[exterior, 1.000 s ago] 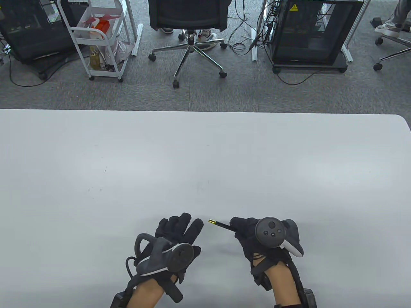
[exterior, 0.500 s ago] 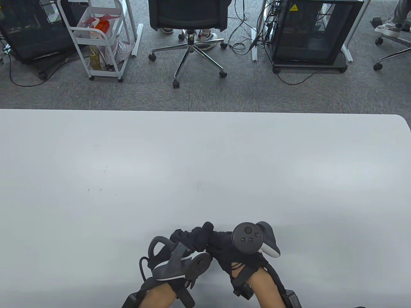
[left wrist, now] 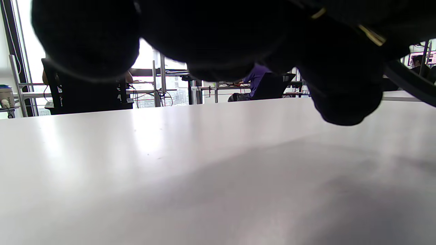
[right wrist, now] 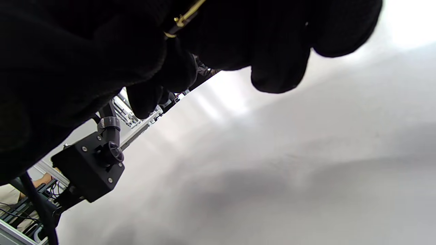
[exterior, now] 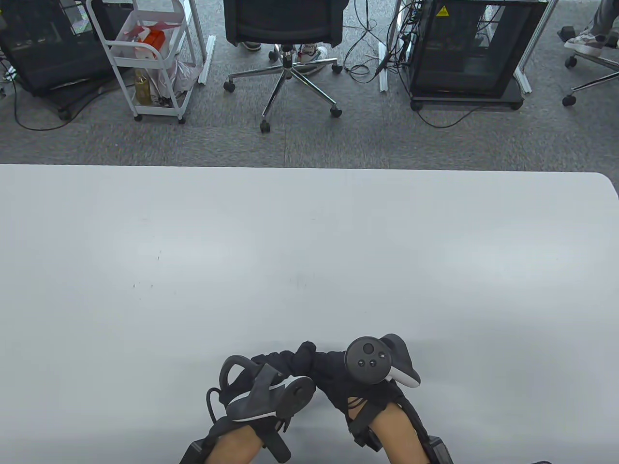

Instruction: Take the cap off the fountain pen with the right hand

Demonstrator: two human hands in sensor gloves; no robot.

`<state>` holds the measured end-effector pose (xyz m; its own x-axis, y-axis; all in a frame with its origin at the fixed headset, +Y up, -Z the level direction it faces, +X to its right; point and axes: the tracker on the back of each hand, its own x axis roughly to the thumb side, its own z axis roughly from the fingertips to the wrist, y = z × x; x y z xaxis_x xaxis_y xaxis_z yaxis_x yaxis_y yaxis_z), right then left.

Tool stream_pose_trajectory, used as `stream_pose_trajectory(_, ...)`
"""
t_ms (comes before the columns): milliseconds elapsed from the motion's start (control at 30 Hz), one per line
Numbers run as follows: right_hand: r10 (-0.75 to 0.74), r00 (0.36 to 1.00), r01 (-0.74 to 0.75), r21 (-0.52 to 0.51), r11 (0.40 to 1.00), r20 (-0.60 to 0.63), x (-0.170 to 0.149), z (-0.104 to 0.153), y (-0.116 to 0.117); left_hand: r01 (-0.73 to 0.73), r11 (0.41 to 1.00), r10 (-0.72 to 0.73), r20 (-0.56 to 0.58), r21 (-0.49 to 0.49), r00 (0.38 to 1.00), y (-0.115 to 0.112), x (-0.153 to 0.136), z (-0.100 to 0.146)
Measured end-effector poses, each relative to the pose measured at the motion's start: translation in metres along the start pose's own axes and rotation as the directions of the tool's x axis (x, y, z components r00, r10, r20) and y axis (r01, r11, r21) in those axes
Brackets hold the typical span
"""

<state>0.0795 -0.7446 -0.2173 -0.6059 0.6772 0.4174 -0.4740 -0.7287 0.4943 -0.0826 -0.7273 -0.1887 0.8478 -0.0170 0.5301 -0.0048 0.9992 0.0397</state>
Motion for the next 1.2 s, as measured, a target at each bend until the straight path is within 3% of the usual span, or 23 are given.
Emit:
stream_pose_trajectory(233,-0.101,0.994,0.103,0.104,0.989,-0.028,-0.004,0.002,0.004,0.019,1.000,-0.019,0.024,-0.007,1.000,-0.001,0.001,0.000)
stream_pose_trajectory(333,-0.117,0.993,0.117,0.095,0.989,-0.011,-0.004,0.002,0.003,0.018,1.000,-0.018,0.024,0.005,1.000,0.001,-0.001,0.000)
stream_pose_trajectory(500,0.019,0.998,-0.018,-0.018,1.000,0.062,0.007,-0.001,-0.001,-0.044,0.997,0.043,0.003,0.061,0.999,0.005,-0.011,0.002)
stream_pose_trajectory(867,0.150,0.984,-0.141,-0.090,0.986,0.096,0.020,-0.002,0.000,-0.098,0.993,0.100,-0.030,0.066,0.995,0.005,-0.024,0.003)
stream_pose_trajectory(1033,0.180,0.982,-0.179,-0.028,0.984,0.061,0.014,0.000,-0.001,-0.056,0.998,0.056,-0.016,0.001,0.998,-0.004,-0.024,0.002)
stream_pose_trajectory(1200,0.294,0.956,-0.293,-0.078,0.953,0.003,0.009,0.001,-0.004,-0.037,0.999,0.036,-0.053,-0.033,0.998,-0.008,-0.031,0.002)
